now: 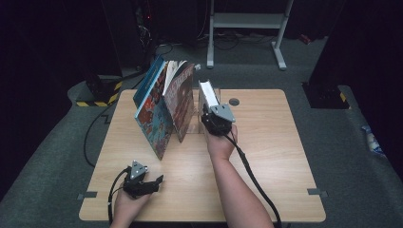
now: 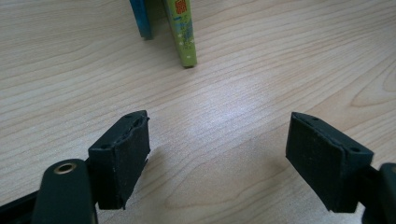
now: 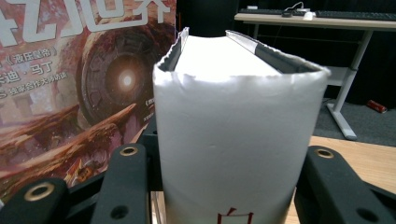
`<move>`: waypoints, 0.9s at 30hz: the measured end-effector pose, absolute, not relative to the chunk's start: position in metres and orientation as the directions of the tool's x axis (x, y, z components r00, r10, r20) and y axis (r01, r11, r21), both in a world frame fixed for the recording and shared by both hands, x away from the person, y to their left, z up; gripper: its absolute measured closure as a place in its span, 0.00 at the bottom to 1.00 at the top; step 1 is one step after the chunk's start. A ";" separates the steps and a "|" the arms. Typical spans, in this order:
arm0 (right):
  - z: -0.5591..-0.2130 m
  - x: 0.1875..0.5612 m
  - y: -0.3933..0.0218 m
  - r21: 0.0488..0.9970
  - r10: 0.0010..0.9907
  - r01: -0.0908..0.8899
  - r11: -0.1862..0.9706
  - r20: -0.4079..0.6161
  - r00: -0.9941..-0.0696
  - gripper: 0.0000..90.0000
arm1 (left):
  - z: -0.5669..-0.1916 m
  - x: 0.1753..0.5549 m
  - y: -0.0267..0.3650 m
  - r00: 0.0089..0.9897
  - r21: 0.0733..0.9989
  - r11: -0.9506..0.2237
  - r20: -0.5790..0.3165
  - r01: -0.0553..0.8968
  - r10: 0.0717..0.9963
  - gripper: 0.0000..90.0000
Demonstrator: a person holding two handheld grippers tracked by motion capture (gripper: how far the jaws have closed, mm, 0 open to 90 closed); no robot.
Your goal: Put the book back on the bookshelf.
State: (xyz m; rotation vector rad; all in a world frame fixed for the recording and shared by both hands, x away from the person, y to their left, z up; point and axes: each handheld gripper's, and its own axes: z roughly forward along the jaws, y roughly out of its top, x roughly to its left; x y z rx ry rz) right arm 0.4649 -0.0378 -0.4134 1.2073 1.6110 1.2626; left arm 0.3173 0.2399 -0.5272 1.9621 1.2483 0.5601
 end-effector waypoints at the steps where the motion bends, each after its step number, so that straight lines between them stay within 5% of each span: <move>1: -0.414 0.464 -0.039 0.971 0.960 0.228 0.069 -0.003 -0.279 0.59 | -0.527 0.317 0.240 0.433 0.769 -0.261 -0.023 0.584 0.901 0.24; 27: -0.416 0.448 -0.047 0.959 0.947 0.271 0.080 0.012 -0.321 0.54 | -0.527 0.318 0.240 0.432 0.767 -0.263 -0.020 0.585 0.901 0.24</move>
